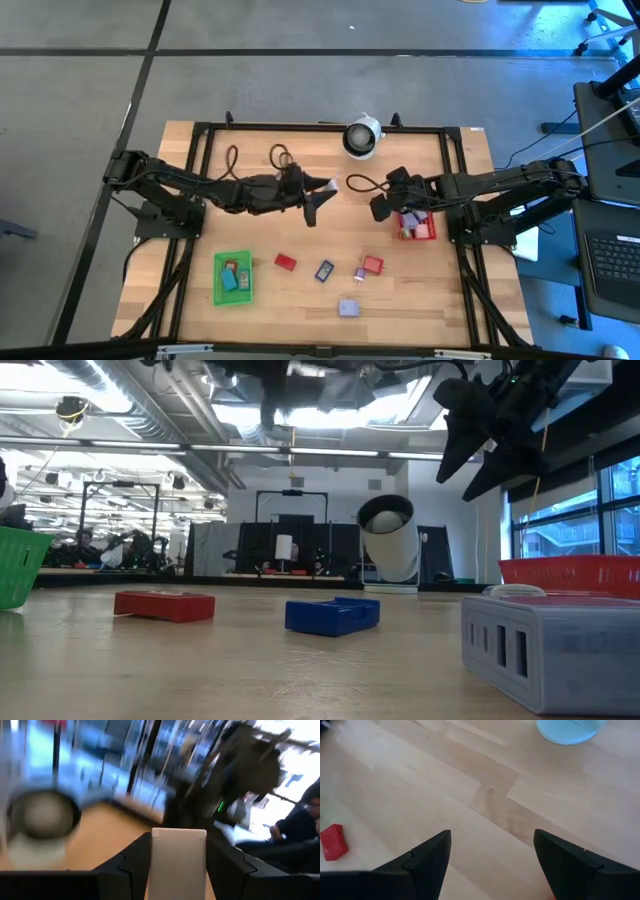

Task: Pick & Place Office items
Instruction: Put the white digital clock into the green bin

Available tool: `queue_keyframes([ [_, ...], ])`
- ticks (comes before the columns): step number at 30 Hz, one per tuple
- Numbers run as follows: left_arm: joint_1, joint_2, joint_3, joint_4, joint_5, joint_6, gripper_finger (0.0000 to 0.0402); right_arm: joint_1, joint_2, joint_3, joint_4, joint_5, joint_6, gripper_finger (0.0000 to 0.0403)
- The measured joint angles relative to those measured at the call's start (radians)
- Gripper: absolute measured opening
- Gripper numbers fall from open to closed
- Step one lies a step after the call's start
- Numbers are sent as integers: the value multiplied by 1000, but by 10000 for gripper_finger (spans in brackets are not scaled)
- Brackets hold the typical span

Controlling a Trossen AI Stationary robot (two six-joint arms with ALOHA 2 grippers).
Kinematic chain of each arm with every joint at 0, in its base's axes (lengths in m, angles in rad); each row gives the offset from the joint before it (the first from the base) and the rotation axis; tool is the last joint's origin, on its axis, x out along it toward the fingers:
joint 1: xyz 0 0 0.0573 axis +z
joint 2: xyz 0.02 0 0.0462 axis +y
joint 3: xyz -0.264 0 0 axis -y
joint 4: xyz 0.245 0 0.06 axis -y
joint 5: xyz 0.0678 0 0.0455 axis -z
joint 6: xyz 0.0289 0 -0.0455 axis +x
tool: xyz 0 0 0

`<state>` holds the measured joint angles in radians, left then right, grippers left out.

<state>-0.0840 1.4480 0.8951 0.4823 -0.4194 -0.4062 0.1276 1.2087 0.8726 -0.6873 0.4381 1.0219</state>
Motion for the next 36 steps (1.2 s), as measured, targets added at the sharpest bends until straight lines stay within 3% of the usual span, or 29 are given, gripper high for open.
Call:
queue_keyframes([
  [6, -45, -41, 0, -382, 155, -400, 156, 0, 0, 0, 1, 0, -55, 286],
  [10, -125, -102, 0, -640, 229, -582, 158, -6, 0, 0, 8, 14, -92, 286],
  [15, -296, -166, 0, -975, 257, -837, 157, -30, 0, 0, 9, 37, -100, 286],
  [21, -493, -149, 0, -1270, 242, -1244, 160, -63, 0, 0, 20, 45, -102, 286],
  [28, -629, -64, -5, -1379, 242, -1543, 159, -92, 0, 0, 39, 44, -113, 286],
  [36, -647, 48, -5, -1378, 247, -1599, 169, -101, 0, 0, 106, 43, -144, 286],
])
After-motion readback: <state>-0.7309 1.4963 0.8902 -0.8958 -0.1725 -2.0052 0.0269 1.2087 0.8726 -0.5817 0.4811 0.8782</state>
